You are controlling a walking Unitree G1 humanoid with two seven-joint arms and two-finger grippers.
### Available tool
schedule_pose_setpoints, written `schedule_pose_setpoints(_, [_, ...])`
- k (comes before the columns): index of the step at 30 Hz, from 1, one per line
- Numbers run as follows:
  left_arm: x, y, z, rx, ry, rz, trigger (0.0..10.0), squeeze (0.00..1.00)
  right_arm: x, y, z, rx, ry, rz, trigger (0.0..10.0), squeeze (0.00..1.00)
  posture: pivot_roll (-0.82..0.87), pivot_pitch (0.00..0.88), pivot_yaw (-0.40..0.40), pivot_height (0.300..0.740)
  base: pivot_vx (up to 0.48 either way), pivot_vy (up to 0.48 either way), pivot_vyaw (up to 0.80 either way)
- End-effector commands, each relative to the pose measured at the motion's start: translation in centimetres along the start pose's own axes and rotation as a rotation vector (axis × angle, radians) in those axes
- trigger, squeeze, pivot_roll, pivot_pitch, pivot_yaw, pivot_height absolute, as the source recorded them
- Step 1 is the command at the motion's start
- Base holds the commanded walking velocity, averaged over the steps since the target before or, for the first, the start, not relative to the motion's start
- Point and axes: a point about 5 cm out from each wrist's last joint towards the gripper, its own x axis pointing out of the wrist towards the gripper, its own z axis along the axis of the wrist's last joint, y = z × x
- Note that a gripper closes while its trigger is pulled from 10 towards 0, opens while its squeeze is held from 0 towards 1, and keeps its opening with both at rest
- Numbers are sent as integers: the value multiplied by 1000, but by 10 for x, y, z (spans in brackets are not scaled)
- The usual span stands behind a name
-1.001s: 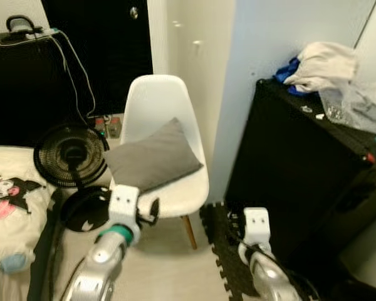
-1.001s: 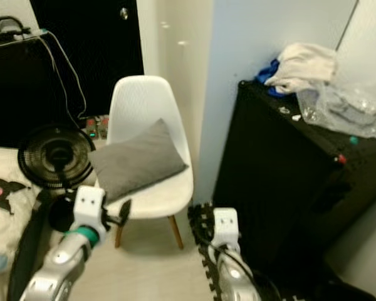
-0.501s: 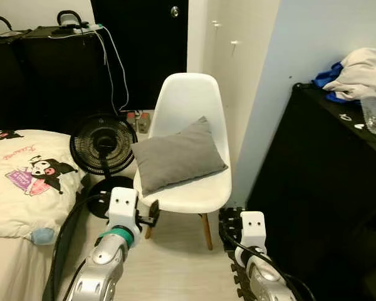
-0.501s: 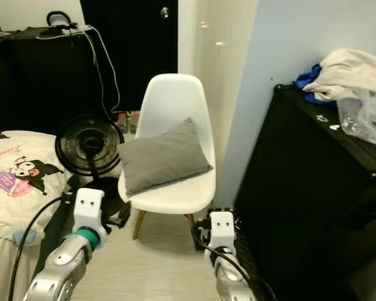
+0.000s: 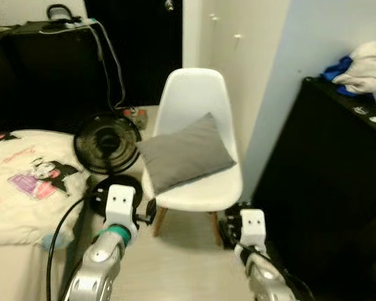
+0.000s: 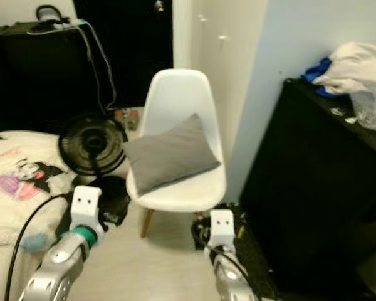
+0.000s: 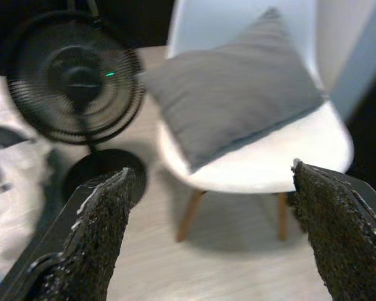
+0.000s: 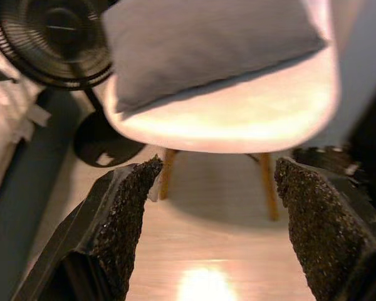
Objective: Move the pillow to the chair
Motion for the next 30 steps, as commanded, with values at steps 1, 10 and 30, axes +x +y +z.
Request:
schedule_pose_setpoints(1, [-3, 0, -5, 9, 27, -23, 10000, 0, -1, 0, -6, 10, 25, -3, 10000, 0, 49, 0, 92, 740, 0, 0, 0])
schedule_pose_setpoints(10, [-4, -4, -5, 42, 23, -64, 10000, 0, -2, -1, -6, 13, 23, -8, 10000, 0, 46, 0, 95, 740, 0, -455, 0])
schedule_pose_setpoints(30, [-4, 15, -45, 89, 195, -18, 10000, 0, -1, 5, -28, 1, 158, 13, 10000, 0, 17, 4, 71, 740, 0, -110, 0])
